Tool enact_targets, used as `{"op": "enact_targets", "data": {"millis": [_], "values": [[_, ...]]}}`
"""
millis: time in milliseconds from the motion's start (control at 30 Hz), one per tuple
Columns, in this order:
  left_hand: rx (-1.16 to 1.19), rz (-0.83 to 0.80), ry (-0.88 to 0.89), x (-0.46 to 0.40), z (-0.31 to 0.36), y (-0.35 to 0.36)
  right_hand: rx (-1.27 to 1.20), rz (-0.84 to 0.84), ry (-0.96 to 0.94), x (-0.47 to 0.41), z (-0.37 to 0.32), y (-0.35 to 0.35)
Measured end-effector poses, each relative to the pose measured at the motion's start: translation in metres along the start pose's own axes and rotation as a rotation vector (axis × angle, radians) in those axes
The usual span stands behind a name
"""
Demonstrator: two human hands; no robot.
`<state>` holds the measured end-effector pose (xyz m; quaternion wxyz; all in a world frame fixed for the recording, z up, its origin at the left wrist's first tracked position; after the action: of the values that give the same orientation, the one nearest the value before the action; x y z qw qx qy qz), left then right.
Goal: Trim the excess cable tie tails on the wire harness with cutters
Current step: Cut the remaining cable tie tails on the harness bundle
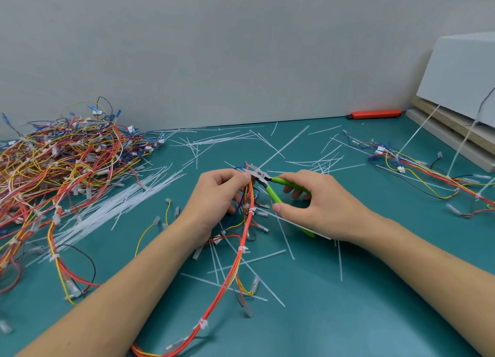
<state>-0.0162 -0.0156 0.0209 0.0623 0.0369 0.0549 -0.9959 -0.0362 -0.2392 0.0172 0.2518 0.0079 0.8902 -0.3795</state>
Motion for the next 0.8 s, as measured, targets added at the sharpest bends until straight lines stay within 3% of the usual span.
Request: {"op": "enact_targets", "data": {"millis": [333, 800], "values": [[0.011, -0.002, -0.01, -0.0019, -0.0013, -0.0004, -0.019, -0.084, -0.028, -0.005, -0.0024, -0.0058], [-0.01, 0.003, 0.0, -0.0006, -0.0018, 0.0005, -0.023, -0.054, -0.036, -0.0021, -0.0045, -0.0038]]}}
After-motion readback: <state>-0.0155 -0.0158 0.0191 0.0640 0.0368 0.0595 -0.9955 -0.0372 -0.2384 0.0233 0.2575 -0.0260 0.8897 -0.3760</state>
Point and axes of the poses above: each hand's wrist, its own x-axis away from the middle knuckle, its own y-axis out of the palm, z = x × y, the point moved 1 cm from there along -x, towards the middle knuckle, and after that the axes turned 13 degrees about z, right-handed, at the moved point
